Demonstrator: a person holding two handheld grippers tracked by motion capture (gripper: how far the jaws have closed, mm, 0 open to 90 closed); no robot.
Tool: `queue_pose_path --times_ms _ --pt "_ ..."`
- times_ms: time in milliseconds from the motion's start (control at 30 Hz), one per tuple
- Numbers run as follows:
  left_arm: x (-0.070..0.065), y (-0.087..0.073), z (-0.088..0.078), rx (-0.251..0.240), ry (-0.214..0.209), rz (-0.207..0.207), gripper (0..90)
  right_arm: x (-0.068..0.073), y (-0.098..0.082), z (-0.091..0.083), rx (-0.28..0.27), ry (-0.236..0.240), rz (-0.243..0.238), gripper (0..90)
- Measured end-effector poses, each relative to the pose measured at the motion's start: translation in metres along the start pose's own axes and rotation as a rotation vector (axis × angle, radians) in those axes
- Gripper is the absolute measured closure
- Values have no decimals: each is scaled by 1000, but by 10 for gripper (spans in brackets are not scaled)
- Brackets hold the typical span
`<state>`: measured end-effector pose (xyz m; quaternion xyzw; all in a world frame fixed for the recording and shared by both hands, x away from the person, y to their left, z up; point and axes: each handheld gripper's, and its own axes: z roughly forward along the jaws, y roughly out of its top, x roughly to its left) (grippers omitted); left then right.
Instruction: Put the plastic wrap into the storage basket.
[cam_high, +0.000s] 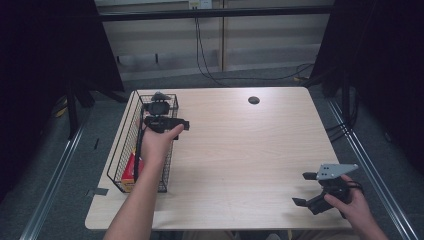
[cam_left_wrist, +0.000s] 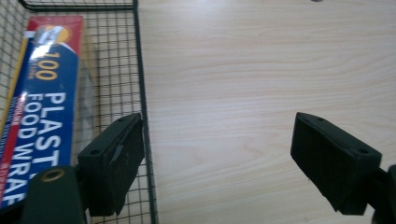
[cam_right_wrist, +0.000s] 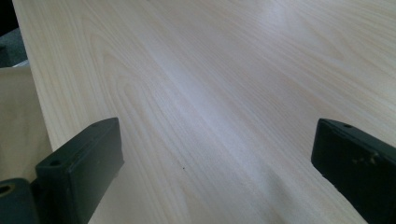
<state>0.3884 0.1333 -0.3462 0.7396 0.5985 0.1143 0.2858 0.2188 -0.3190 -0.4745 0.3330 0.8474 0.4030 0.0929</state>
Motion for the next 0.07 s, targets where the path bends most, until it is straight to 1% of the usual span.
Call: queue_pose_path --times_ms 67 --pt "-4 1 2 2 -7 11 172 0 0 0 -1 -1 1 18"
